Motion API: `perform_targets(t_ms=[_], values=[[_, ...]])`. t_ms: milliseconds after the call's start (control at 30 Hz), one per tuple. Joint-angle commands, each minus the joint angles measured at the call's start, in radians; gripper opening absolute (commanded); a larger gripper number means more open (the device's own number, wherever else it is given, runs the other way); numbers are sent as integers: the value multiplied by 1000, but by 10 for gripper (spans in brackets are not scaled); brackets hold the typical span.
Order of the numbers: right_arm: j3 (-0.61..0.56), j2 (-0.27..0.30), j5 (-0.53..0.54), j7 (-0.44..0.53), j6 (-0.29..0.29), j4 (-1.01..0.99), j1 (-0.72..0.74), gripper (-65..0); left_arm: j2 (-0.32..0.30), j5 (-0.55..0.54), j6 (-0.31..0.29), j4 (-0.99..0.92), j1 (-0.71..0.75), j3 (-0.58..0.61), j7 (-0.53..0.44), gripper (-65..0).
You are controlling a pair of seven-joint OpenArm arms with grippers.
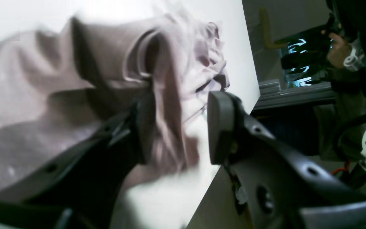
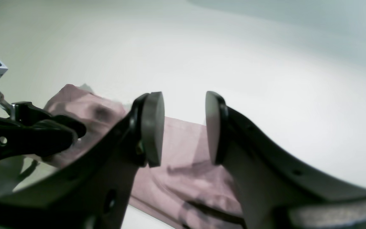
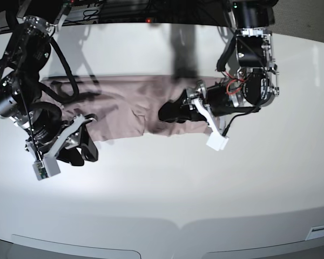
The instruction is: Fold the T-shirt properly
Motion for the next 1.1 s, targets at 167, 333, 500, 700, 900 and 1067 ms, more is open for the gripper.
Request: perform_targets(t_ms=[167, 333, 500, 700, 900, 1067], values=[[2, 11, 19, 36, 4, 18, 17, -425, 2, -26, -4, 19, -20, 3, -74, -385], [3, 11, -92, 68, 4, 18, 17, -425, 2, -19, -39, 20, -43, 3, -85, -388], [11, 18, -249, 134, -34, 2, 16, -424, 2, 79, -123, 62, -90, 55, -51, -435], [123, 51, -288, 153, -72, -130, 17, -365, -7, 318, -123, 96, -136, 233, -132, -435], [274, 157, -146, 93, -75, -280, 16, -255, -20, 557, -123, 96, -153, 399, -246, -435], [332, 235, -82, 33, -74, -446, 17, -256, -20, 621, -123, 96, -158, 444, -263, -435]])
